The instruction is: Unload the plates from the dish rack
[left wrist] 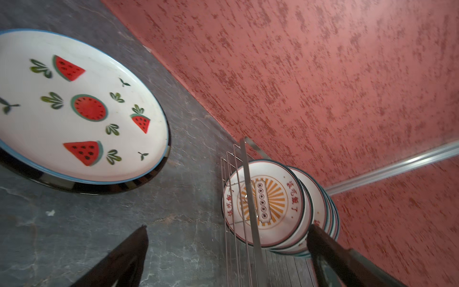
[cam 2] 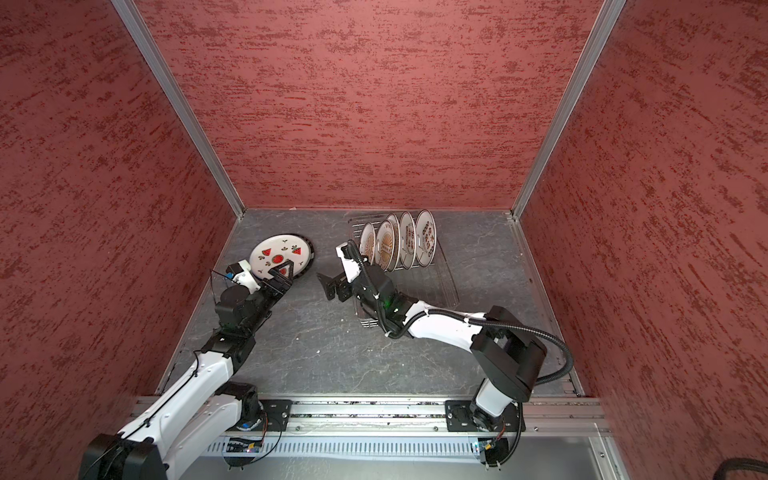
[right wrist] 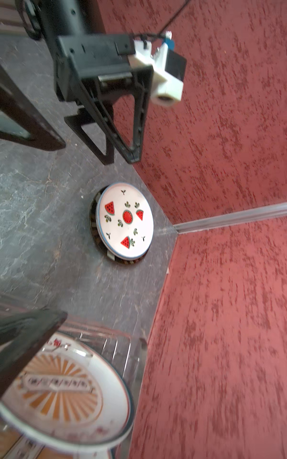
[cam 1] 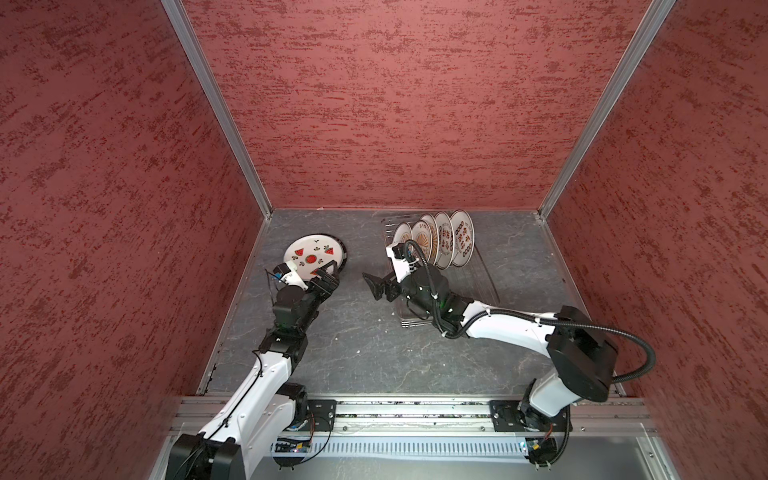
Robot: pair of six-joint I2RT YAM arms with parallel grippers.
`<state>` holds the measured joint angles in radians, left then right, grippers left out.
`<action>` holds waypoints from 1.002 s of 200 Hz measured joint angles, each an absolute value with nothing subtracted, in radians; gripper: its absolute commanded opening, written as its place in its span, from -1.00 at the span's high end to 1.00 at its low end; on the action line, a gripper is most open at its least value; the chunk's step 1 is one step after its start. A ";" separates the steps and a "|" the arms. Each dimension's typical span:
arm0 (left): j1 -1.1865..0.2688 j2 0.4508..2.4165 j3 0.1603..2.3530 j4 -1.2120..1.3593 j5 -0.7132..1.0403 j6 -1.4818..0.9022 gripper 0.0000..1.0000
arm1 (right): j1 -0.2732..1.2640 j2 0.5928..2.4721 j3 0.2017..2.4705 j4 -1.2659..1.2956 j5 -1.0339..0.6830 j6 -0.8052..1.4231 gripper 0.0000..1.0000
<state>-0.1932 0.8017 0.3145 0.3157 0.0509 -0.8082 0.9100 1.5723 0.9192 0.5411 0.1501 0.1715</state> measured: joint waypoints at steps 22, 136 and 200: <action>-0.251 0.761 0.273 0.319 0.062 -0.789 -0.99 | 0.885 1.531 0.876 0.549 0.208 0.172 -0.98; -0.394 0.525 0.236 0.292 0.109 -0.796 -0.99 | 0.715 1.485 0.829 0.562 0.370 0.258 -0.98; -0.394 0.473 0.237 0.268 0.108 -0.812 -0.99 | 0.700 1.553 0.829 0.608 0.371 0.281 -0.98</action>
<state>-0.3939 0.4728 0.2371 0.2680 0.1078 -0.8124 0.6998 1.5532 0.8288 0.6083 0.3706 0.2810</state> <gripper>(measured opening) 0.994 0.989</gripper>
